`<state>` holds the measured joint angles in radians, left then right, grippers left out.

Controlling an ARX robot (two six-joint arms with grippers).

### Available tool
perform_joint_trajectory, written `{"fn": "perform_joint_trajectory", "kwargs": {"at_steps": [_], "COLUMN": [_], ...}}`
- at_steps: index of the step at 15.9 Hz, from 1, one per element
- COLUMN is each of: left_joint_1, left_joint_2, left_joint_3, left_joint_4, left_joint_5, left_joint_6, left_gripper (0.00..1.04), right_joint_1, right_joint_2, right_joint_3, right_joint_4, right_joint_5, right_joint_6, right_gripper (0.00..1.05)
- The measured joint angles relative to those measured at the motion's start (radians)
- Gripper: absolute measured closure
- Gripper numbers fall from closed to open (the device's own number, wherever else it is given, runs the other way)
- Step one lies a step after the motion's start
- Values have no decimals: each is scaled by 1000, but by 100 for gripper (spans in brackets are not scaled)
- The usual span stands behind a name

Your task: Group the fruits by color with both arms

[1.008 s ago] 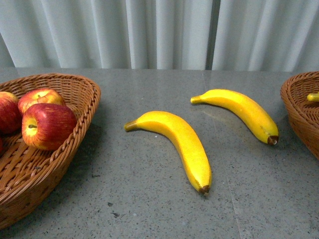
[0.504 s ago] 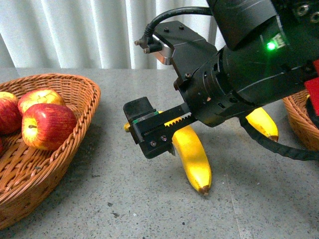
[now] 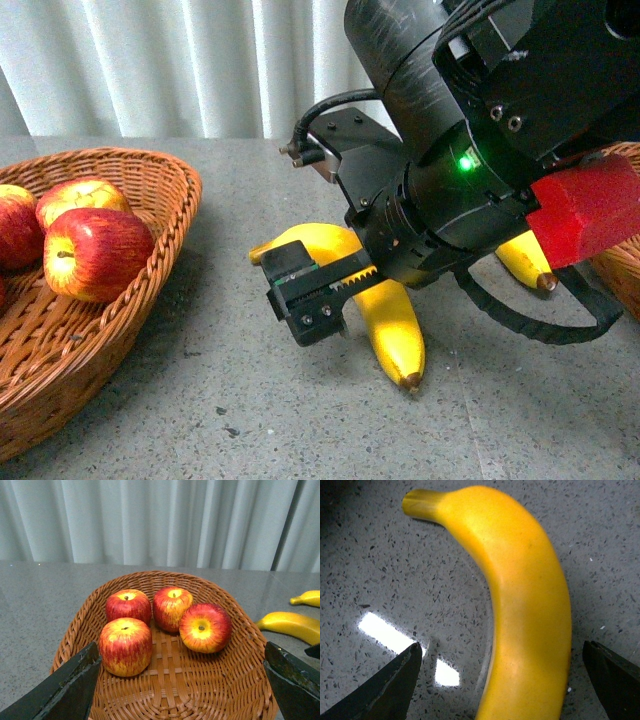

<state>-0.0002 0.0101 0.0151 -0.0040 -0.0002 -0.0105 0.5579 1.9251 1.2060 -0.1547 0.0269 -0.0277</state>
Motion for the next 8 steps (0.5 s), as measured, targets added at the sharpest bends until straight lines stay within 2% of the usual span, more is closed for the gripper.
{"fn": "perform_joint_trajectory", "kwargs": {"at_steps": [2, 3, 7, 8], "left_joint_1": [0, 0, 0, 0], "left_joint_2": [0, 0, 0, 0], "left_joint_3": [0, 0, 0, 0], "left_joint_4": [0, 0, 0, 0], "left_joint_5": [0, 0, 0, 0], "left_joint_6": [0, 0, 0, 0], "left_gripper": [7, 7, 7, 7], "right_joint_1": [5, 5, 11, 11], "right_joint_2": [0, 0, -10, -17], "right_joint_3": [-15, -19, -25, -25], "right_joint_4": [1, 2, 14, 16], "right_joint_5": [1, 1, -2, -4], "right_joint_6": [-3, -4, -10, -10], "right_gripper": [7, 10, 51, 58]}}
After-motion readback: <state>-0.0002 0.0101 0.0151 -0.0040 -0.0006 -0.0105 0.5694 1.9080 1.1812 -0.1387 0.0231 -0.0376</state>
